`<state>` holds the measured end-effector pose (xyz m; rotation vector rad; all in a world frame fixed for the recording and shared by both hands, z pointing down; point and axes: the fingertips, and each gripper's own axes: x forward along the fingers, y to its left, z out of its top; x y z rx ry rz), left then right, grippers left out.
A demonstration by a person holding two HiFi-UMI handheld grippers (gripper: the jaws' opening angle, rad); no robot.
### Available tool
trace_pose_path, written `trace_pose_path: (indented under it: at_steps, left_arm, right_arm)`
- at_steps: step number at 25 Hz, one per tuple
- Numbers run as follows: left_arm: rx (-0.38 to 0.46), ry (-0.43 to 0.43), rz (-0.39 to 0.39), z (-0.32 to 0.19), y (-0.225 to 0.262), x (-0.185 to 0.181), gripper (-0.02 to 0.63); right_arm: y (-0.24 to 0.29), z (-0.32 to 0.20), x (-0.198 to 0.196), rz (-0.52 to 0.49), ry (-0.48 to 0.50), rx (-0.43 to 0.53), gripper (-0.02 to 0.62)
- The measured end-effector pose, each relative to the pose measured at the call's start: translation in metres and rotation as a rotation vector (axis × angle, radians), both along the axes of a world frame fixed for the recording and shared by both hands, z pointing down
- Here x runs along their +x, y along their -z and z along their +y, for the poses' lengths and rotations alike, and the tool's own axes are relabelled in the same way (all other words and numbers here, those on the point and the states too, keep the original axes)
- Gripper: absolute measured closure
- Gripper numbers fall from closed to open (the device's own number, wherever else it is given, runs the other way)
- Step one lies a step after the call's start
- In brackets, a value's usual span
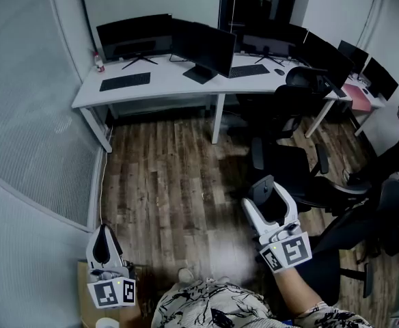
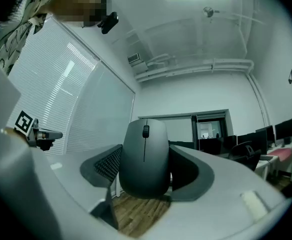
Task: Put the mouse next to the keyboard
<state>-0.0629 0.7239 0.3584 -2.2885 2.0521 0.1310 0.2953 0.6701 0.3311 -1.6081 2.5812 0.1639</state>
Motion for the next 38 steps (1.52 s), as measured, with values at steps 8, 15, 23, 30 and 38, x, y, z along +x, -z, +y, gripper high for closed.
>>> trace_pose_path:
  at_steps: [8,15,23,30,38]
  left_arm:
    - [-0.001,-0.007,-0.001,-0.005,0.000,-0.018,0.607]
    - [0.002,-0.044,0.003,-0.011,0.000,-0.044,0.607]
    - [-0.007,-0.059,0.006,-0.041,-0.005,-0.058,0.607]
    - [-0.009,-0.046,0.005,-0.088,-0.005,-0.055,0.607]
    - [-0.023,-0.041,0.008,-0.170,-0.005,-0.048,0.607]
  right_arm:
    - [0.001,-0.002,-0.009,-0.059,-0.029,0.001,0.293]
    - [0.003,-0.004,-0.035,-0.065,-0.059,0.005,0.293]
    - [0.003,-0.024,-0.056,-0.087,-0.056,0.003,0.293]
    - [-0.007,-0.077,-0.051,-0.094,-0.056,-0.011,0.293]
    - [-0.003,-0.161,-0.038,-0.115,-0.065,0.001,0.293]
